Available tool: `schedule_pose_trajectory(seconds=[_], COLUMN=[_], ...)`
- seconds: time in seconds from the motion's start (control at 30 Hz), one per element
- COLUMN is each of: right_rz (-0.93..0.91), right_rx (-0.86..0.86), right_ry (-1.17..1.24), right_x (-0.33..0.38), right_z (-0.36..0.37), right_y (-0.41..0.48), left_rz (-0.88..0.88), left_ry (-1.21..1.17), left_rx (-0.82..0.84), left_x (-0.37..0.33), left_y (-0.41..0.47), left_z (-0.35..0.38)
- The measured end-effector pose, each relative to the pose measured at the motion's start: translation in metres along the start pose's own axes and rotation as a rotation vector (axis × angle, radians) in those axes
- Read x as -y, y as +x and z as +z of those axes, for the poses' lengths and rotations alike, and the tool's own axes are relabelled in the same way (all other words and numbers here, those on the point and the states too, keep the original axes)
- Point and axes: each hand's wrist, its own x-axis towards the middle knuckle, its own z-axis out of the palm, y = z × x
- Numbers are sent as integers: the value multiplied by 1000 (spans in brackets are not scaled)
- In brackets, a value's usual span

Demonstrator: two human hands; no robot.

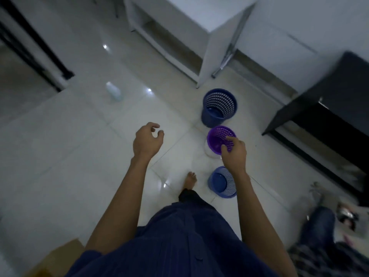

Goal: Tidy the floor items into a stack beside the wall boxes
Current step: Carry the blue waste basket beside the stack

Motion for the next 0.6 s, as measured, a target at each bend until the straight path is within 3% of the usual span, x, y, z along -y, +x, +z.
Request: schedule_pose_trajectory(seconds=[0.23,0.6], right_rz=[154,128], right_rx=[-146,-60], right_ry=[132,138], right_x=[-33,-1], right_z=[-41,-56], right_y=[69,255], left_rz=[96,30], left_ry=[34,-36], left_rx=[129,94], left_x=[-72,-159], left_y=[60,187], left_z=[64,119])
